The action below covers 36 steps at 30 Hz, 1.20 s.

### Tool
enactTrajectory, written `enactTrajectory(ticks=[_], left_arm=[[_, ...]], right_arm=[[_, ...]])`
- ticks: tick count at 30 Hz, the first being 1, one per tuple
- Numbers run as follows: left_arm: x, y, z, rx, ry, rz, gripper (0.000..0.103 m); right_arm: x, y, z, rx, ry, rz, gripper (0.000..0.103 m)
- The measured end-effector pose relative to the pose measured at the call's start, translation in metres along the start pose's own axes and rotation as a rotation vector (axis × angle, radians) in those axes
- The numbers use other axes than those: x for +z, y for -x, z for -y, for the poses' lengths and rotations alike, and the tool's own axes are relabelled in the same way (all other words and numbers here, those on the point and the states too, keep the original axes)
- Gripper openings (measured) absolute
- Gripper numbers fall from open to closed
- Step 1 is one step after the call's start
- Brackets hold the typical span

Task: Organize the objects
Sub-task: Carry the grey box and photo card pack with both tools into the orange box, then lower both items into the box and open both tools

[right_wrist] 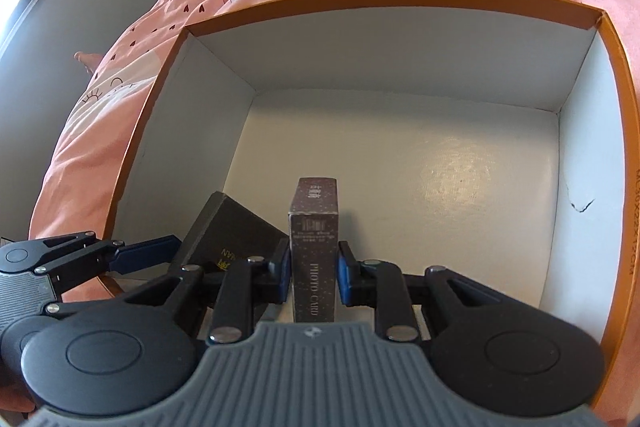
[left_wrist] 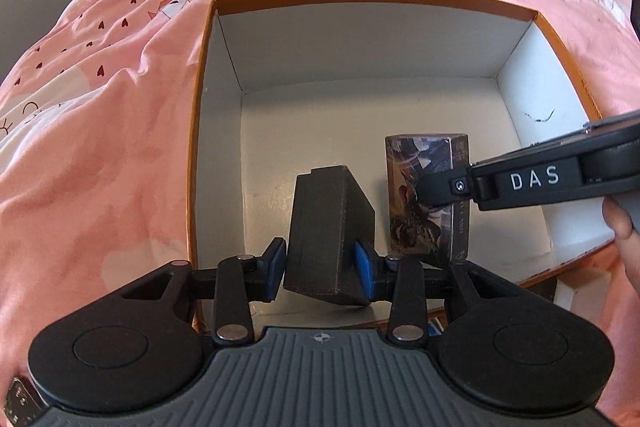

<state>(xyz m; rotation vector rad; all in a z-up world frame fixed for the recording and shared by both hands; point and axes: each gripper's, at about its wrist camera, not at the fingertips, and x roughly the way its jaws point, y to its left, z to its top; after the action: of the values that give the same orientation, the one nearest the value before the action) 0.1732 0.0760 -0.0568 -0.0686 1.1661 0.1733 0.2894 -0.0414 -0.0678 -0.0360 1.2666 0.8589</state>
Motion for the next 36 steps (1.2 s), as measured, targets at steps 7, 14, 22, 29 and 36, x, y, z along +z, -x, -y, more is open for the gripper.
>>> enactTrajectory(ticks=[7,14,22,29,36], left_arm=[[-0.002,0.009,-0.010,0.010,0.024,0.028,0.044],[-0.004,0.025,-0.028,0.017,0.055,0.089,0.023],[-0.004,0.048,-0.057,-0.073,0.138,0.168,0.023],[-0.003,0.043,-0.087,-0.207,0.288,0.176,0.023],[-0.003,0.044,-0.100,-0.252,0.352,0.212,0.023]], right_arm=[[0.006,-0.001,-0.006,-0.006,0.030,0.013,0.024],[0.011,0.012,-0.020,0.062,0.048,0.050,0.024],[0.020,0.006,-0.040,0.095,0.070,0.060,0.024],[0.027,0.003,-0.046,0.140,0.066,0.043,0.024],[0.033,-0.019,-0.046,0.314,-0.004,-0.086,0.024]])
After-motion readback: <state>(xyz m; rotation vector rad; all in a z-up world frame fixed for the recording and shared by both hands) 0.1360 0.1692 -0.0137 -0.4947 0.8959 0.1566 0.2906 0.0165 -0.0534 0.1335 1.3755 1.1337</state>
